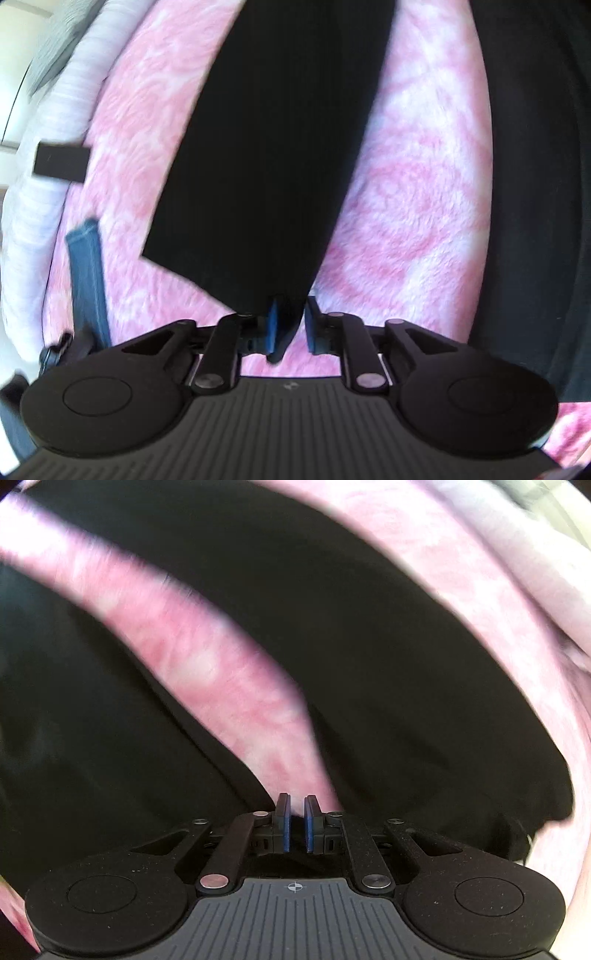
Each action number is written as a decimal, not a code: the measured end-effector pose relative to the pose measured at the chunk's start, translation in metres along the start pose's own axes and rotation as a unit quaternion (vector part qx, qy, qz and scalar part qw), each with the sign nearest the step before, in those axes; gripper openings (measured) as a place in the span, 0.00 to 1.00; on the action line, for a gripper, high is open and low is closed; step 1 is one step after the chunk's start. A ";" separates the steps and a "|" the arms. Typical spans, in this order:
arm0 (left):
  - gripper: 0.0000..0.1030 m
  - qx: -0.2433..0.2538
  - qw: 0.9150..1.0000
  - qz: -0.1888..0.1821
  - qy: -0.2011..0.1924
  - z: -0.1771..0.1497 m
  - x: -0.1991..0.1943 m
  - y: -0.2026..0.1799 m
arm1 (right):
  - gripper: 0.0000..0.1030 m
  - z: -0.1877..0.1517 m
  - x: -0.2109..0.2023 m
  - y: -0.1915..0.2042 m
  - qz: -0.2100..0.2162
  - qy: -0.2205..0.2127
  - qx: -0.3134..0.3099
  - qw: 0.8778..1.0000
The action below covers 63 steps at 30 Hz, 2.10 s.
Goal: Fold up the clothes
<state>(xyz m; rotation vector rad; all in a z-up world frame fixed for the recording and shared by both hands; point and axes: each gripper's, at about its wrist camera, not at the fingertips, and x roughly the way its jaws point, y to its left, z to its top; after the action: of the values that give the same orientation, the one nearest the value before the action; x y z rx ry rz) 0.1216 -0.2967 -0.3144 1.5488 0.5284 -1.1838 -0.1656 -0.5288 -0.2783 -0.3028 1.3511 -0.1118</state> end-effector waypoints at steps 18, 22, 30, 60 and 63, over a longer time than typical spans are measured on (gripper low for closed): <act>0.23 -0.004 0.960 -0.073 -0.271 0.378 -0.131 -0.119 | 0.09 -0.170 -0.054 -0.158 -0.079 -0.001 0.179 0.981; 0.40 0.043 0.941 -0.111 -0.317 0.497 -0.154 -0.191 | 0.09 -0.200 -0.041 -0.210 -0.060 -0.045 0.143 0.987; 0.45 0.148 0.936 -0.097 -0.303 0.644 -0.135 -0.276 | 0.00 -0.235 -0.027 -0.273 0.031 -0.068 0.104 0.992; 0.05 0.051 0.951 -0.130 -0.277 0.668 -0.158 -0.214 | 0.63 -0.111 0.095 -0.400 0.259 -0.178 0.233 0.920; 0.05 0.035 0.955 -0.133 -0.265 0.670 -0.161 -0.220 | 0.62 -0.097 0.123 -0.403 0.268 -0.174 0.222 0.921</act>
<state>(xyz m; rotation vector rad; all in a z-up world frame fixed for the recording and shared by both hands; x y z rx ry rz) -0.3976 -0.7943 -0.2373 1.1660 0.3415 -1.7677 -0.1945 -0.9593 -0.2995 0.4183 0.9770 0.0935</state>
